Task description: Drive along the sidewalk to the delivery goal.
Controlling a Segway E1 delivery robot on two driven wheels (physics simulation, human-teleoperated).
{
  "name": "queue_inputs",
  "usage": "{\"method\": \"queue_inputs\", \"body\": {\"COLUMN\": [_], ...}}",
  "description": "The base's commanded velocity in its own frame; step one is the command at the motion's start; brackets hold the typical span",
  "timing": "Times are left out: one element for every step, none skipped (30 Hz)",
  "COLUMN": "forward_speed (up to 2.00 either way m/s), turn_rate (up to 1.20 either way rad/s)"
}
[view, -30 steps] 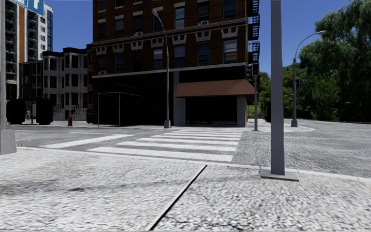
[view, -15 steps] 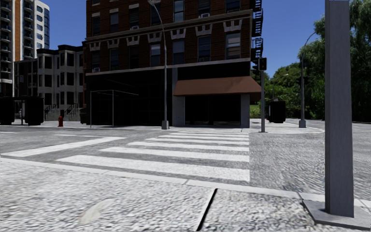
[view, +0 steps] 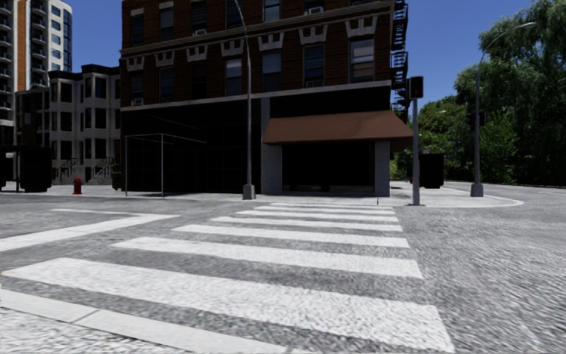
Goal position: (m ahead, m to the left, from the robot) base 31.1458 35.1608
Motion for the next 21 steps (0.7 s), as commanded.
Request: {"method": "queue_inputs", "body": {"forward_speed": [2.0, 1.99, 1.99, 1.96, 1.92, 1.89, 1.8, 1.7, 1.7, 1.65, 1.63, 1.61, 1.6, 1.6, 1.6, 1.6, 1.6, 1.59, 1.59, 1.57, 1.56], "turn_rate": [-0.26, -0.31, -0.31, -0.31, -0.32, -0.32, -0.34, -0.36, -0.36, -0.37, -0.37, -0.38, -0.38, -0.38, -0.38, -0.38, -0.38, -0.38, -0.38, -0.38, -0.38]}}
